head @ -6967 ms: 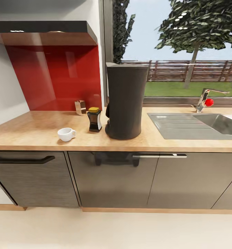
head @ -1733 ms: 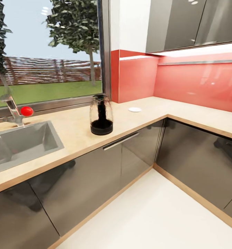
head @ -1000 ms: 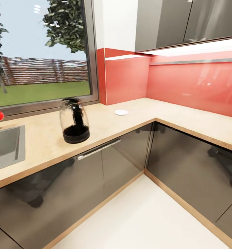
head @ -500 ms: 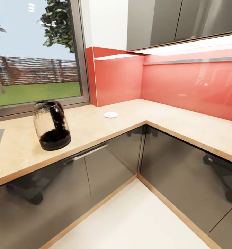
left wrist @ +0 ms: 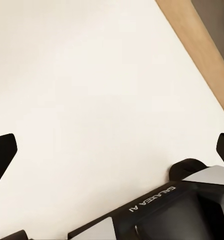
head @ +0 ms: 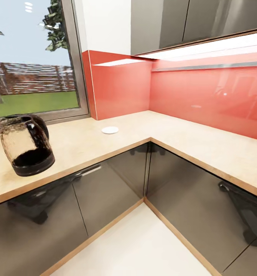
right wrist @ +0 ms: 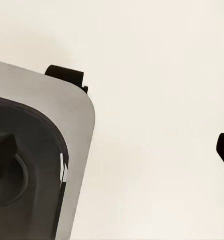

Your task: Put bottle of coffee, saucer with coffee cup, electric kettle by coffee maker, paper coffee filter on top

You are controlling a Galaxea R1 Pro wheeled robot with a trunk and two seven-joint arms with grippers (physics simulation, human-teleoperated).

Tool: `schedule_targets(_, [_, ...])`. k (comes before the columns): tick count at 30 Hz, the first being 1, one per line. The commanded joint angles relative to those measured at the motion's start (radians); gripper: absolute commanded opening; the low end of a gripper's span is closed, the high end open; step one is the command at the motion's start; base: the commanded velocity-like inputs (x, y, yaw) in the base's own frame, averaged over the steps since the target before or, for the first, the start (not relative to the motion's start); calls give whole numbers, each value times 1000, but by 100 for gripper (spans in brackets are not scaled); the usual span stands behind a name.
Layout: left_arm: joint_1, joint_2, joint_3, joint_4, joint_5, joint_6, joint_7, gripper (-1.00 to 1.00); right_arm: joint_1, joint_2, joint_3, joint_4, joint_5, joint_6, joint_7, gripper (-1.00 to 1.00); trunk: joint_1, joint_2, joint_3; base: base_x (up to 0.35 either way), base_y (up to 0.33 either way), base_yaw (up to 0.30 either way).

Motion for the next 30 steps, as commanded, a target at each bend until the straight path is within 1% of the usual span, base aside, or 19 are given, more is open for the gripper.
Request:
schedule_targets(1, [-1,0,-8,1,6,-6,-2,100,-1,0,4,1,0,-3,0,100,0,0,-1,171,-292,62])
schedule_targets(4, [-1,0,-8,1,6,-6,-2,100,-1,0,4,1,0,-3,-1,100,0,0,-1,122,-246,158])
schedule_targets(7, [-1,0,-8,1,6,-6,-2,100,-1,1,5,1,0,-3,-1,100,0,0,-1,38,-84,236])
schedule_targets(27, [-1,0,-8,1,6,-6,-2,100,-1,1,4,1,0,-3,-3,100,0,0,-1,3,-7,268])
schedule_targets(30, [-1,0,-8,1,6,-6,-2,100,-1,1,4,1,0,-2,-2,100,0,0,-1,0,0,190])
